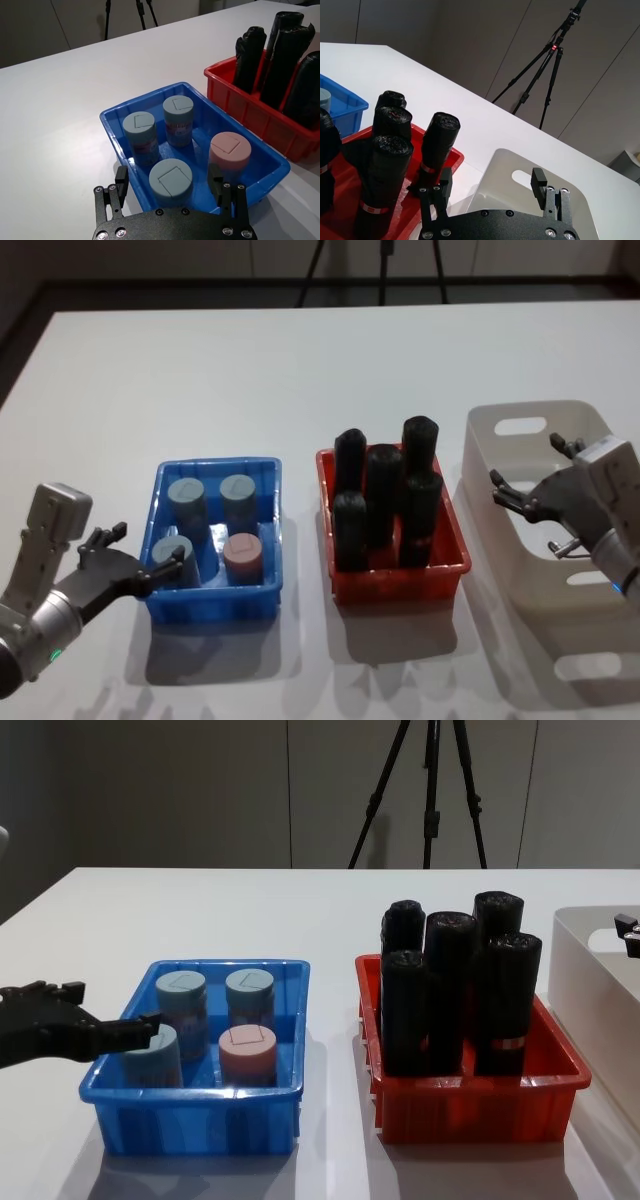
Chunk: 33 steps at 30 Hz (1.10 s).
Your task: Pick the cotton swabs from the blue box and place them into the white box.
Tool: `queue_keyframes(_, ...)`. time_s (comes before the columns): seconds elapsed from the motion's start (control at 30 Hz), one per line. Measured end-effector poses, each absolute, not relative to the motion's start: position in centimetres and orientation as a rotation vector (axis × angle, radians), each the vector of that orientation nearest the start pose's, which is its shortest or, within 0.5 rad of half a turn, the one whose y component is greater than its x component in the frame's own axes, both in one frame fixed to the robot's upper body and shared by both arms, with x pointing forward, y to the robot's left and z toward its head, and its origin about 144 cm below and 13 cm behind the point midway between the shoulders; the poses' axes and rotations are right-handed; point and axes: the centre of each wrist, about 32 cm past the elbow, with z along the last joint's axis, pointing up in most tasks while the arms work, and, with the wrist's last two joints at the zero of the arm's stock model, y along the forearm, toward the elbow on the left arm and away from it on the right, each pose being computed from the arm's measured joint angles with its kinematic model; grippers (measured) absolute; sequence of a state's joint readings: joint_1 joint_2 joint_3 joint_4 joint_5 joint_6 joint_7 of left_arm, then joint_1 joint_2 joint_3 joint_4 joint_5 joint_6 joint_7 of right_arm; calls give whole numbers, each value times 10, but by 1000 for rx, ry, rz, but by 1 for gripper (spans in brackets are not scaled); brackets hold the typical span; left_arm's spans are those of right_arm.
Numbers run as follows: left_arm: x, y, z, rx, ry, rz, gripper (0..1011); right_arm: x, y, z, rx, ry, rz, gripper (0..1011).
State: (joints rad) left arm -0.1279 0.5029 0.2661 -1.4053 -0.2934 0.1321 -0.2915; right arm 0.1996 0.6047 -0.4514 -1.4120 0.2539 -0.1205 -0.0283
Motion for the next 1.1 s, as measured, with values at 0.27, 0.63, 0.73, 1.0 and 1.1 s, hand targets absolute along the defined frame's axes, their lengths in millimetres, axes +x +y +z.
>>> queue_keyframes(0.27, 490, 323, 1131, 377, 96, 1139, 1001, 489, -310, 1140, -304, -285, -1248, 1001)
queue_keyframes(0.63, 495, 322, 1131, 383, 98, 1127, 1001, 489, -310, 1140, -304, -285, -1248, 1001)
queue_keyframes(0.73, 496, 320, 1130, 383, 98, 1120, 1001, 489, -310, 1140, -304, -285, -1248, 1001)
queue_keyframes(1.0, 499, 317, 1129, 382, 100, 1111, 1001, 489, -310, 1140, -304, -285, -1248, 1001)
queue_keyframes(1.1, 500, 316, 1128, 385, 103, 1108, 1002, 489, -310, 1140, -304, -285, -1248, 1001)
